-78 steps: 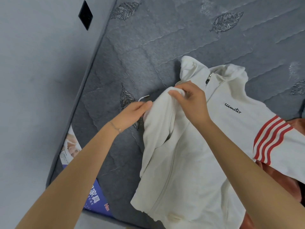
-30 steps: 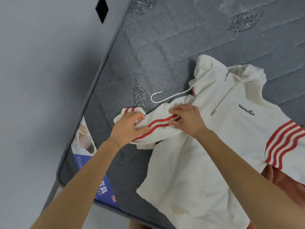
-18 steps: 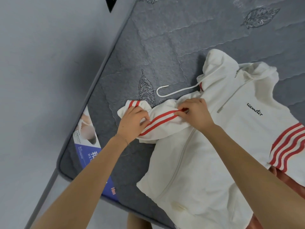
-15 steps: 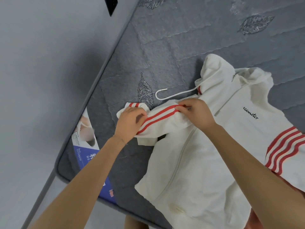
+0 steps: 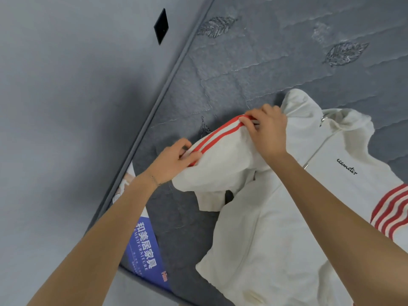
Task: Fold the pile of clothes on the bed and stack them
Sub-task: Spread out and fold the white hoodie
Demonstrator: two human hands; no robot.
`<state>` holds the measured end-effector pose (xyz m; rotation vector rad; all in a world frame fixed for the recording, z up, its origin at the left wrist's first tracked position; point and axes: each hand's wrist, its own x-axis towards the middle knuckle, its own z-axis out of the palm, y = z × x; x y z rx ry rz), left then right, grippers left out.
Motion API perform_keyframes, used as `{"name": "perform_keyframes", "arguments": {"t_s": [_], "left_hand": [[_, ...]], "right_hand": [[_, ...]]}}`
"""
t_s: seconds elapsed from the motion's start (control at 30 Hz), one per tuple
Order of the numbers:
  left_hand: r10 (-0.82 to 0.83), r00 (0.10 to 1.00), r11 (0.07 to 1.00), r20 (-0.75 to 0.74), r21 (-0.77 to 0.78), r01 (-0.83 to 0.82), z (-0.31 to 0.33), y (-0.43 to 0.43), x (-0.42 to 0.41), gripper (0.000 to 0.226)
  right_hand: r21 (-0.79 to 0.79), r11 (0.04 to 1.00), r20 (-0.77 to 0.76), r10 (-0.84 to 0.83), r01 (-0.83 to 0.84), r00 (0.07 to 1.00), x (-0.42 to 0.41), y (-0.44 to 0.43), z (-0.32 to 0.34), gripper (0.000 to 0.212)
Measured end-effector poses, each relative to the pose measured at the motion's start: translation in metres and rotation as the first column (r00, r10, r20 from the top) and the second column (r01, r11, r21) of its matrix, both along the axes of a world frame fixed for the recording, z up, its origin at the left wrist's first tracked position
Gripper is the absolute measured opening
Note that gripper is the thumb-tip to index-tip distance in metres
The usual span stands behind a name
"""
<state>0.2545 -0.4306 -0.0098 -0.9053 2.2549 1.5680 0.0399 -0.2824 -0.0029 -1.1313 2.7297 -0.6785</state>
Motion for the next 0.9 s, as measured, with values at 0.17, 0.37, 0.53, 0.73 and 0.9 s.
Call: {"name": "perform_keyframes", "arguments": {"t_s": [0.17,0.37,0.53,0.73,0.9], "left_hand": [[-0.168,0.986,0.982,0.010,-0.089,0.168,-0.022,-0.014,0.035,0.005],[0.069,0.975,0.995,-0.209,-0.053,-0.082,0.006,-0.030,0.024,0.021],[0.001,0.981,0.990,-0.195,-0.135,-0.027,0.026,-0.039,0.010,0.018],[-0.034,0.999,0.999,0.006,-0.028,0.034,0.039,-0.064,0.027,0.039],[-0.067,0.990,0.997,0.120,0.040,0.063,0.044,-0.075,0.043,0.047]], "right_hand": [[0.195,0.973,-0.006,-0.128,0.126,0.992,-0.003,-0.007,-0.012,0.027],[0.079,0.982,0.263,0.143,-0.169,0.954,0.027,-0.033,-0.007,0.045],[-0.049,0.958,0.598,0.255,-0.282,0.760,0.059,-0.060,0.011,0.029],[-0.059,0.971,0.667,0.210,-0.230,0.715,0.064,-0.063,0.021,0.011],[-0.049,0.969,0.592,0.224,-0.243,0.774,0.076,-0.069,0.021,0.010]]}}
